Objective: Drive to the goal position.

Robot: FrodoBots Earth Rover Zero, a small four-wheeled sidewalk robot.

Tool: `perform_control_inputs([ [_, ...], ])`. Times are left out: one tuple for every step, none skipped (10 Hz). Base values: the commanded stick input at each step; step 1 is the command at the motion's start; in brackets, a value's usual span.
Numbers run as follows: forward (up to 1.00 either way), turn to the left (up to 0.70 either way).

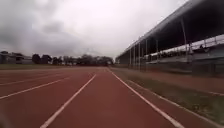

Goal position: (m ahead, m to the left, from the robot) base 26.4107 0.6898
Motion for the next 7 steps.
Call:
perform_control_inputs([
  [0.7, 0.0],
  [0.7, 0.0],
  [0.7, 0.0],
  [0.7, 0.0],
  [0.7, 0.0],
  [0.7, 0.0],
  [0.7, 0.0],
])
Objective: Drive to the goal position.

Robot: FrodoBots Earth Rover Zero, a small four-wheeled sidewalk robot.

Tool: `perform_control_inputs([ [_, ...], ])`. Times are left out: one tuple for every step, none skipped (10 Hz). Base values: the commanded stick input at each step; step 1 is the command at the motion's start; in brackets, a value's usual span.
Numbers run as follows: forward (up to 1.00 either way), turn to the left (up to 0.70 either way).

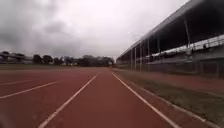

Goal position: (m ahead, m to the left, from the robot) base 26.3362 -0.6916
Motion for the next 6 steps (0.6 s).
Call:
perform_control_inputs([
  [0.7, 0.0],
  [0.7, 0.0],
  [0.7, 0.0],
  [0.7, 0.0],
  [0.7, 0.0],
  [0.7, 0.0],
])
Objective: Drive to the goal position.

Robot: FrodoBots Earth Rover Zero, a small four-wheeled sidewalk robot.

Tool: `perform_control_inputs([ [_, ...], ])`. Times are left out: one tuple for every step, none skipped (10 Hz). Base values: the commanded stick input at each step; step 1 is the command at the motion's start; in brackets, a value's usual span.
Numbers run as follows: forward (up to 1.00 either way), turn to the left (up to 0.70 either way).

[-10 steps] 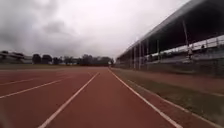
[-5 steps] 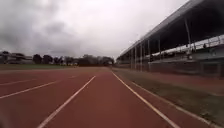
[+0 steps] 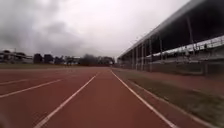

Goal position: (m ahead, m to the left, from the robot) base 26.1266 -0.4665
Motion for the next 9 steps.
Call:
perform_control_inputs([
  [0.7, 0.0],
  [0.7, 0.0],
  [0.7, 0.0],
  [0.7, 0.0],
  [0.7, 0.0],
  [0.7, 0.0],
  [0.7, 0.0],
  [0.7, 0.0],
  [0.7, 0.0],
])
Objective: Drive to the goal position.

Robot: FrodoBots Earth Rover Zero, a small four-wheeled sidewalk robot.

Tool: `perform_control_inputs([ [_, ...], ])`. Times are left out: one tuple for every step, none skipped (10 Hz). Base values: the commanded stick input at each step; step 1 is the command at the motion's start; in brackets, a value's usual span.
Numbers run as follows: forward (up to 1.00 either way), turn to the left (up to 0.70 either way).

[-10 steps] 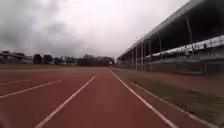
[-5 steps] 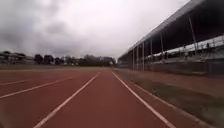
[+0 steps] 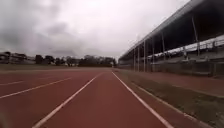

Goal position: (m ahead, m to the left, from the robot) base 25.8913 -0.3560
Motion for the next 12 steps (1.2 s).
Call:
perform_control_inputs([
  [0.7, 0.0],
  [0.7, 0.0],
  [0.7, 0.0],
  [0.7, 0.0],
  [0.7, 0.0],
  [0.7, 0.0],
  [0.7, 0.0],
  [0.7, 0.0],
  [0.7, 0.0],
  [0.7, 0.0],
  [0.7, 0.0],
  [0.7, 0.0],
])
